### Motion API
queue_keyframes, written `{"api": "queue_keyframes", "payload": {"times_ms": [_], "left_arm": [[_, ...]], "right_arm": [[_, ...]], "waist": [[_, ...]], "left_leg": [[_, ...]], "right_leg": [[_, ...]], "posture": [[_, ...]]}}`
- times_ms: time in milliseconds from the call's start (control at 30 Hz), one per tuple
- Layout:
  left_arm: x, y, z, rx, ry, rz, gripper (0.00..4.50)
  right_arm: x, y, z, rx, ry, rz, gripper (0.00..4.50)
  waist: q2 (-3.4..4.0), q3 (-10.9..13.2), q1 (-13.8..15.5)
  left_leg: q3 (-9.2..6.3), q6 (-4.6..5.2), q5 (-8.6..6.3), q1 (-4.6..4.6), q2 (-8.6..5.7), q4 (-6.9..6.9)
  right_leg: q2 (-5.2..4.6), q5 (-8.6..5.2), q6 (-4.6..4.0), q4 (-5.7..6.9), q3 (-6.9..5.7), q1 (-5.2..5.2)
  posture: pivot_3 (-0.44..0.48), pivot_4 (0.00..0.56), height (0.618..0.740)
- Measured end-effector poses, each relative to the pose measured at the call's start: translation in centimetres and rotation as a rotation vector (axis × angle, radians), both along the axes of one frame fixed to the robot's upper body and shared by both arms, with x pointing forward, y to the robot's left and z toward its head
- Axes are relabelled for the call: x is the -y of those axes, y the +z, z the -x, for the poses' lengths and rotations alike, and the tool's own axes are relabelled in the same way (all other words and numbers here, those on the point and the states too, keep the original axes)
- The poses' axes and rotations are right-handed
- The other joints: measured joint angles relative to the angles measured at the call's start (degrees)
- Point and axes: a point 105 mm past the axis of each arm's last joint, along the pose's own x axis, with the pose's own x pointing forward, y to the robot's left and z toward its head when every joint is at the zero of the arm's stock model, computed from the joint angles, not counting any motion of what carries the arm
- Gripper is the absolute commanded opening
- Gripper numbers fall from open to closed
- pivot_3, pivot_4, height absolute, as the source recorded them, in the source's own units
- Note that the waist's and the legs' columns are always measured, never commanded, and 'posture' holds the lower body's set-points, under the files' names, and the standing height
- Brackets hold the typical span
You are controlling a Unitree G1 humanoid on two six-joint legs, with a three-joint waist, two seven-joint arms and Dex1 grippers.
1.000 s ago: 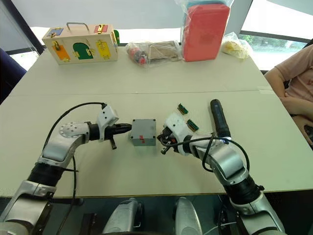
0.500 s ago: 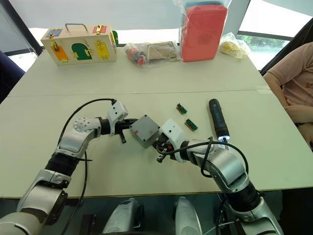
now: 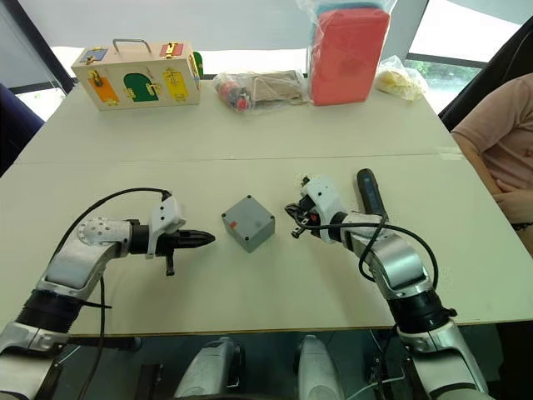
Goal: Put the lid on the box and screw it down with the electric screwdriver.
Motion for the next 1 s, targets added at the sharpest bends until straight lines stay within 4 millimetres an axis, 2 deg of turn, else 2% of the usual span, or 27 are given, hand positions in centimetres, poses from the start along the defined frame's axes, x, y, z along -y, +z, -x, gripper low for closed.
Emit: {"api": "queue_keyframes", "payload": {"times_ms": [233, 667, 1000], "left_arm": [[2.4, 0.4, -0.7, 0.037, -0.012, 0.047, 0.0], [2.0, 0.3, -2.6, 0.064, 0.043, 0.043, 0.0], [2.1, 0.5, -2.9, 0.081, 0.039, 0.044, 0.0]], "right_arm": [[-2.1, -1.8, 0.2, -0.034, 0.08, -0.019, 0.07], [-2.3, -2.3, 2.2, -0.068, 0.125, -0.008, 0.07], [-2.5, -2.1, 2.8, -0.072, 0.131, 0.001, 0.07]], "waist": [[0.0, 0.0, -0.2], [-0.01, 0.0, -0.1], [-0.01, 0.0, -0.1]], "left_leg": [[0.0, 0.0, 0.0, 0.0, -0.02, 0.0], [0.0, 0.0, 0.0, 0.01, -0.02, 0.01], [0.0, 0.0, 0.0, 0.01, -0.02, 0.01]], "right_leg": [[0.01, 0.0, 0.0, 0.02, 0.0, -0.01], [0.02, 0.0, 0.0, 0.04, -0.01, -0.01], [0.02, 0.0, 0.0, 0.03, -0.01, -0.01]], "posture": [[0.0, 0.15, 0.73], [0.0, 0.15, 0.73], [0.0, 0.15, 0.73]]}}
